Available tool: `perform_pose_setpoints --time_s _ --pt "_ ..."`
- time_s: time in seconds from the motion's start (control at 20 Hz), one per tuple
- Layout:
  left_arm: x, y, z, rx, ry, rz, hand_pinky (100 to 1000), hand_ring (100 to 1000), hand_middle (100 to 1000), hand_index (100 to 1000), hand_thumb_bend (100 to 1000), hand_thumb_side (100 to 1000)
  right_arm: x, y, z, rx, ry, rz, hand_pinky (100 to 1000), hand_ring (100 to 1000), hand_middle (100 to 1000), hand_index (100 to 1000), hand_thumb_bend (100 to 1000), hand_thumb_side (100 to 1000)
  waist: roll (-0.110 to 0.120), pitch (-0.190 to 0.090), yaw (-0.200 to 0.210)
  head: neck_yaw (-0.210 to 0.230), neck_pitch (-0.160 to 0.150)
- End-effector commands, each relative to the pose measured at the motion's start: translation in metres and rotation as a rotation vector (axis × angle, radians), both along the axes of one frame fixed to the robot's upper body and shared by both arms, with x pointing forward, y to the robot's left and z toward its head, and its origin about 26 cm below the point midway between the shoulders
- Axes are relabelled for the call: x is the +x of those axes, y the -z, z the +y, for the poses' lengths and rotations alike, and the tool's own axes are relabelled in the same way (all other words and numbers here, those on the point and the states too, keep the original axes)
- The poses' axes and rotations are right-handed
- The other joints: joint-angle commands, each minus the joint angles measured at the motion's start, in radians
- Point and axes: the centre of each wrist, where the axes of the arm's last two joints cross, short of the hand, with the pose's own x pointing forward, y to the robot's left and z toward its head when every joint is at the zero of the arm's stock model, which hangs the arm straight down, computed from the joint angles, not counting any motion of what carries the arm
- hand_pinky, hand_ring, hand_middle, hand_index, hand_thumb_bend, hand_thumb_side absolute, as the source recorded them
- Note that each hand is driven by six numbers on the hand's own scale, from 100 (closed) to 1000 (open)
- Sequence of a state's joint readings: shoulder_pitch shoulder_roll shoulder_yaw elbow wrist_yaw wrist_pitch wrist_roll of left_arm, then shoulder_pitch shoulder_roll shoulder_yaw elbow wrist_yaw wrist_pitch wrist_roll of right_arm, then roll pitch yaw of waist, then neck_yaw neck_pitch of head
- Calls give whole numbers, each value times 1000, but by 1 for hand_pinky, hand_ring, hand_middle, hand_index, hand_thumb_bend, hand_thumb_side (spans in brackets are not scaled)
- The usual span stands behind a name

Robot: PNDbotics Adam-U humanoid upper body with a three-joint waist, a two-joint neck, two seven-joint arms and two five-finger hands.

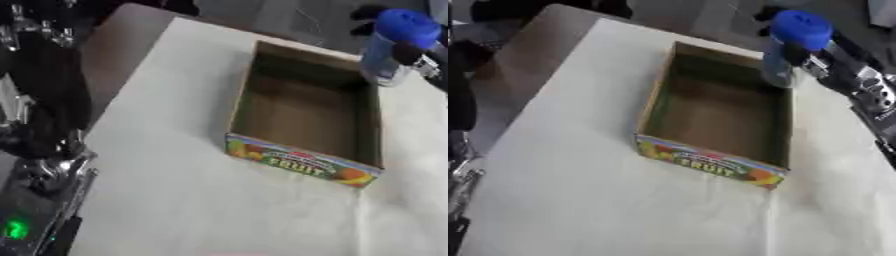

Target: Pick up objects on the table and place them in the box.

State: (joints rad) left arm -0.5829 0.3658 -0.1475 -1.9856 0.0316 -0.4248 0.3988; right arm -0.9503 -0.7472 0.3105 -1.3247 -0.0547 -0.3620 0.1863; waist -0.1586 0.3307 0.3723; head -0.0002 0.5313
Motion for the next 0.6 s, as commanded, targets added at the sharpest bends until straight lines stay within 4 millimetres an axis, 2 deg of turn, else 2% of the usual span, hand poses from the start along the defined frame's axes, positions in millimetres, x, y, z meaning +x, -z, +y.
perform_pose_setpoints --time_s 0.05,0.6 --pt "-3 -9 0 -7 9 -34 907 755 930 878 435 808 -6 -22 -5 16 17 -48 945 877 936 1000 614 1000 6 -26 3 10 -12" --pt "-3 -11 -1 -10 15 -41 908 756 930 877 436 808 -9 -27 0 25 21 -55 957 887 943 1000 598 1000 2 -26 5 19 -6"
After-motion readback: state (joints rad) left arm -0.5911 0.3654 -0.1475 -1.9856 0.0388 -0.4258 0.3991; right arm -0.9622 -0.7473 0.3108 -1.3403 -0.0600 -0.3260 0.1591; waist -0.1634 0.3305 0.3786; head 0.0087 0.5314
